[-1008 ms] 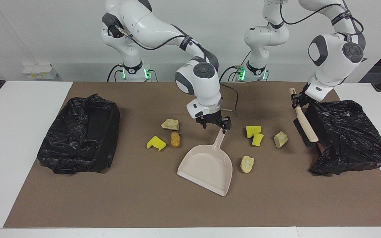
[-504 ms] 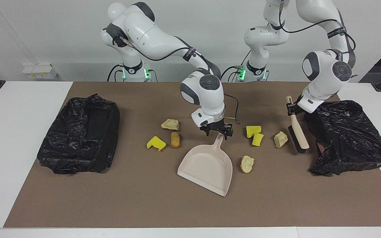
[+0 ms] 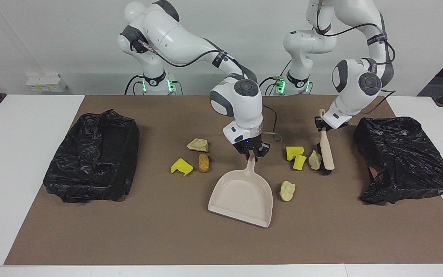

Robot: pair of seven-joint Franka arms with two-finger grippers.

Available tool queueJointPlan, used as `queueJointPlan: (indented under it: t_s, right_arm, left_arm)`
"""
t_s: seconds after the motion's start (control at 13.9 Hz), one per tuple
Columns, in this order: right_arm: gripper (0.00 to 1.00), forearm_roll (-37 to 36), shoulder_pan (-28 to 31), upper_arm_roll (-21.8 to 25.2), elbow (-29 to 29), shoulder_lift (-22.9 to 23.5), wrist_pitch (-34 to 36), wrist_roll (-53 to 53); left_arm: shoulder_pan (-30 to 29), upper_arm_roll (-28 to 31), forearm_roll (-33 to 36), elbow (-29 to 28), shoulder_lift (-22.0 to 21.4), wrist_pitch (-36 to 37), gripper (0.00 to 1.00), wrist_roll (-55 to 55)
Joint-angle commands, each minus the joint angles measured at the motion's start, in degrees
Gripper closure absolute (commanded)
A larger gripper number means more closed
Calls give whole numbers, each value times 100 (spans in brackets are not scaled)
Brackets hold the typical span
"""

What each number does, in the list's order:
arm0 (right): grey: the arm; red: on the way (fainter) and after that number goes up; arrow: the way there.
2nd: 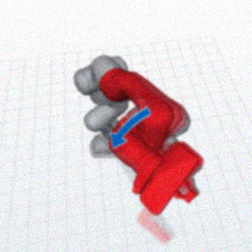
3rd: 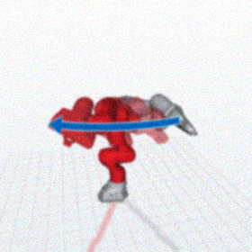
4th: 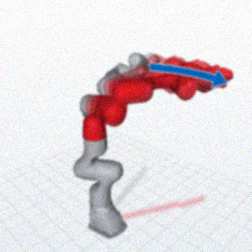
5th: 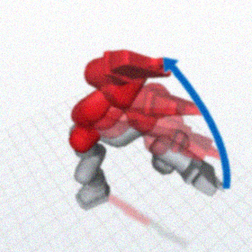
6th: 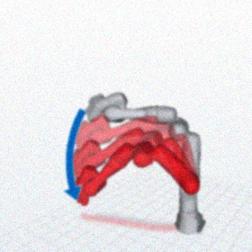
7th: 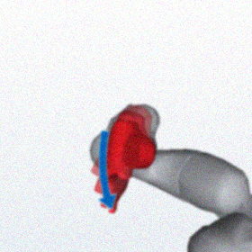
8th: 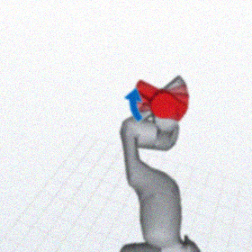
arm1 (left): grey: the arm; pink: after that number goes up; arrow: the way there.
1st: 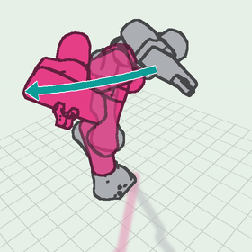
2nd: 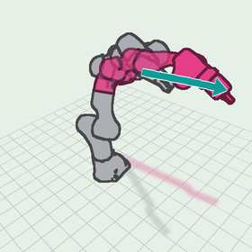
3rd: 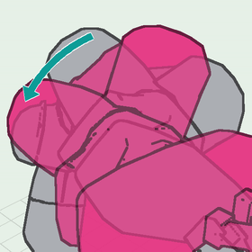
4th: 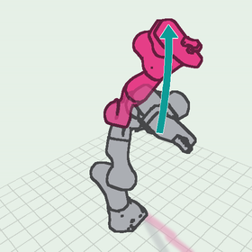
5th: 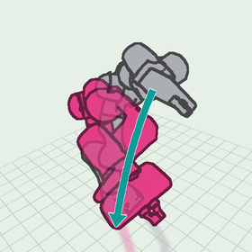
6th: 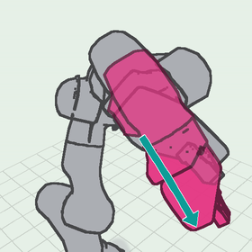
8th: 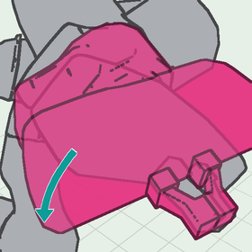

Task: Sweep and dump trash in bin
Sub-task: 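Grasp the brush with the left gripper while the right gripper grasps the dustpan, then sweep the scraps into the dustpan with the left gripper's brush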

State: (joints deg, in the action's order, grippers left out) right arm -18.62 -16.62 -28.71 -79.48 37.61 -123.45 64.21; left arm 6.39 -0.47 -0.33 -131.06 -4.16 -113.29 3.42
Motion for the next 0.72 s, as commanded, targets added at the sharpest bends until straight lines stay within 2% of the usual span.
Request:
queueJointPlan:
  t_s: [0.0,0.07,0.29,0.5,0.65]
  right_arm:
    - [100,-55,220,-187,-496,-576,267,-968]
    - [100,-37,273,-196,-829,-918,390,-1346]
    - [100,786,581,-144,-1797,-2096,1065,-4101]
    - [100,1018,660,-91,-2342,-2669,1779,-6308]
    - [100,1027,669,119,-2852,-3012,1693,-7610]
  left_arm:
    - [527,56,-239,-332,-234,-141,100,-43]
    - [695,56,-388,-358,-225,-159,100,-69]
    - [1047,65,-706,-289,-182,-246,100,-603]
    - [952,91,-697,123,-15,-211,100,-719]
    - [725,100,-644,641,327,-238,100,-676]
